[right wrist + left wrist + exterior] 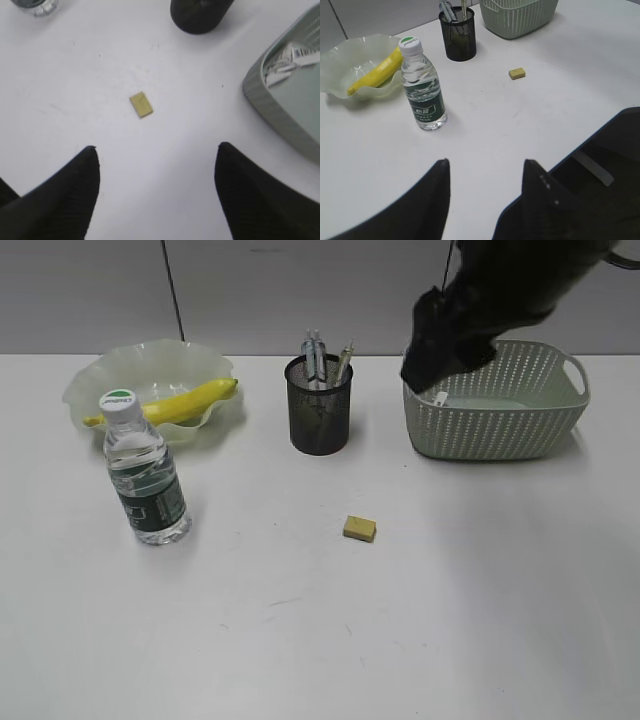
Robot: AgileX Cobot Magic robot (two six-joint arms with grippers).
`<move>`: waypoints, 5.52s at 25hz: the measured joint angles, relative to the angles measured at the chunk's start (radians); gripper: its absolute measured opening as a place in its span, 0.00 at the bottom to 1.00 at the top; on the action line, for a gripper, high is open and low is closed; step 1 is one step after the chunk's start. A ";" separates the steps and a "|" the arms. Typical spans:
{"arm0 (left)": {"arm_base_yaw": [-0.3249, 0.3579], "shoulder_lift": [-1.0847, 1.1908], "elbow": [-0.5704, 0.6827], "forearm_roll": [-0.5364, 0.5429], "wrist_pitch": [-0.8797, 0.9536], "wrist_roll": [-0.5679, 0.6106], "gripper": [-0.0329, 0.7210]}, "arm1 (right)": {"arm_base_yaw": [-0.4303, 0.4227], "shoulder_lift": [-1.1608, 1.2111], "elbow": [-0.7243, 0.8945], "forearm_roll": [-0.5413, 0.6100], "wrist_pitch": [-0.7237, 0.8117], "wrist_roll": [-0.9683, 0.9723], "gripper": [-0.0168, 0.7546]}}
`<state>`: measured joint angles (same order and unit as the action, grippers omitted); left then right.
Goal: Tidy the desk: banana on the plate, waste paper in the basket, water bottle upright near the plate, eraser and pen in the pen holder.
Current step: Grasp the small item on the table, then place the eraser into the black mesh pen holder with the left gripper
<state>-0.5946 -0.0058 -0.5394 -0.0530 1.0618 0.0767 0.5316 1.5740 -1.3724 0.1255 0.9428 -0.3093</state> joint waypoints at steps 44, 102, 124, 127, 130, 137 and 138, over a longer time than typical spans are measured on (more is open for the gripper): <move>-0.034 1.245 -0.315 -0.309 -0.554 0.258 0.53 | 0.000 -1.581 0.862 -0.082 0.097 0.267 0.75; -0.208 2.409 -1.574 0.064 0.156 -0.448 0.42 | 0.000 -1.581 0.862 -0.083 0.096 0.270 0.75; 0.028 2.252 -1.574 0.053 -0.169 -0.448 0.42 | 0.000 -1.581 0.862 -0.083 0.096 0.270 0.75; 0.043 2.287 -1.574 0.012 -0.190 -0.448 0.42 | 0.000 -1.581 0.862 -0.083 0.096 0.270 0.75; 0.043 2.317 -1.574 -0.005 -0.221 -0.448 0.42 | 0.000 -1.581 0.862 -0.083 0.096 0.270 0.75; 0.042 2.350 -1.573 -0.007 -0.278 -0.448 0.43 | 0.000 -1.581 0.862 -0.083 0.096 0.270 0.75; 0.042 2.350 -1.573 -0.008 -0.285 -0.448 0.47 | 0.000 -1.581 0.862 -0.083 0.096 0.270 0.75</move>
<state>-0.5528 2.3444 -2.1123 -0.0611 0.7772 -0.3712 0.5316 -0.0071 -0.5105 0.0424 1.0391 -0.0395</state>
